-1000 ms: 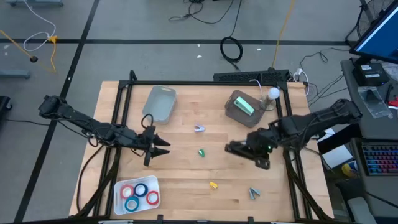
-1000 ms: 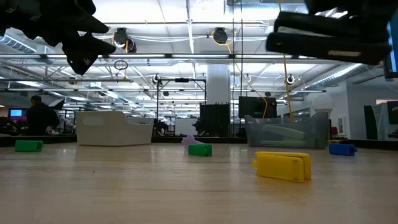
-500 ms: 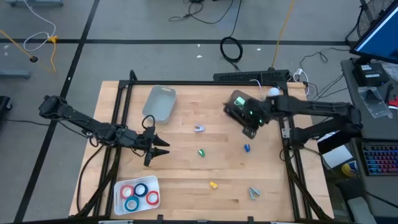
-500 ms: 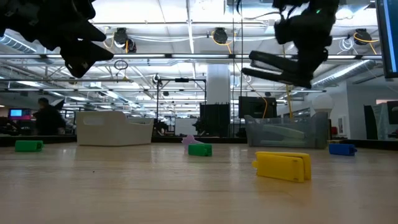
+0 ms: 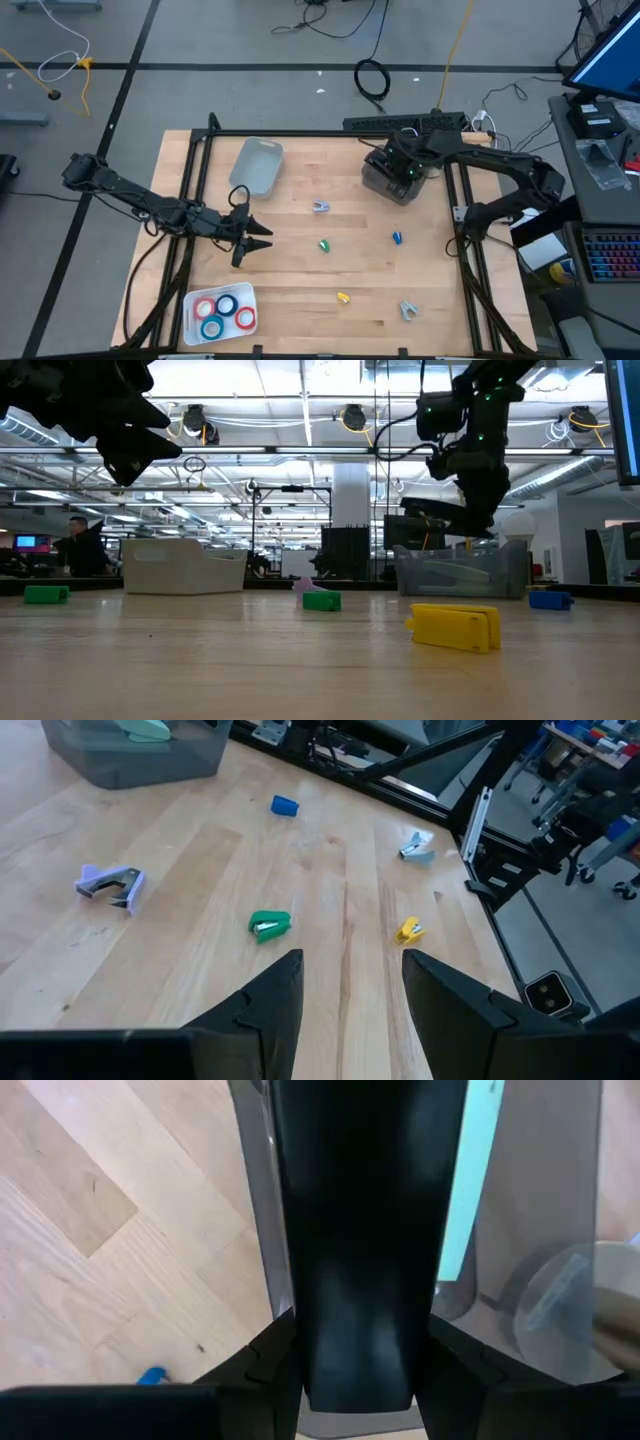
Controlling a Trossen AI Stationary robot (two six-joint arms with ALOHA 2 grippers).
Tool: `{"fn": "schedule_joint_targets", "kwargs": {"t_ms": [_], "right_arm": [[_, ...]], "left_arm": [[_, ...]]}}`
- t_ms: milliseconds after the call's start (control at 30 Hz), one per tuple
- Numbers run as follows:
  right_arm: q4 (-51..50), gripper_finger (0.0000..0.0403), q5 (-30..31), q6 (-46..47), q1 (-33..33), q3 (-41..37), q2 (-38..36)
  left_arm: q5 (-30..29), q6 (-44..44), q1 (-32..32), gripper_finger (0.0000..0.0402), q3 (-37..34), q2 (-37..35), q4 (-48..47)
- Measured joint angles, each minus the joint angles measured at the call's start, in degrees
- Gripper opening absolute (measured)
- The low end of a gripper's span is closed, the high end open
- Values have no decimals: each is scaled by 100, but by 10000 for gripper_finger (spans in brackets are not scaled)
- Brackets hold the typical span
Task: Pick and place Stapler, Stapler remover, tape
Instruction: Put the black stapler into the black bin
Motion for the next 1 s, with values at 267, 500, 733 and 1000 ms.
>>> {"fn": "schedule_joint_targets", "kwargs": {"t_ms": [267, 500, 733, 1000], "right_arm": [[8, 136, -45, -198, -298, 0, 187], [-65, 136, -50, -302, -300, -2, 347], [-140, 136, -180, -402, -300, -101, 480], [-75, 136, -174, -380, -300, -331, 480]], "left_arm": [[0, -42, 0, 175, 0, 2, 5], [0, -44, 0, 175, 0, 2, 5], [2, -66, 0, 175, 0, 0, 11], [2, -59, 0, 175, 0, 1, 12]]}}
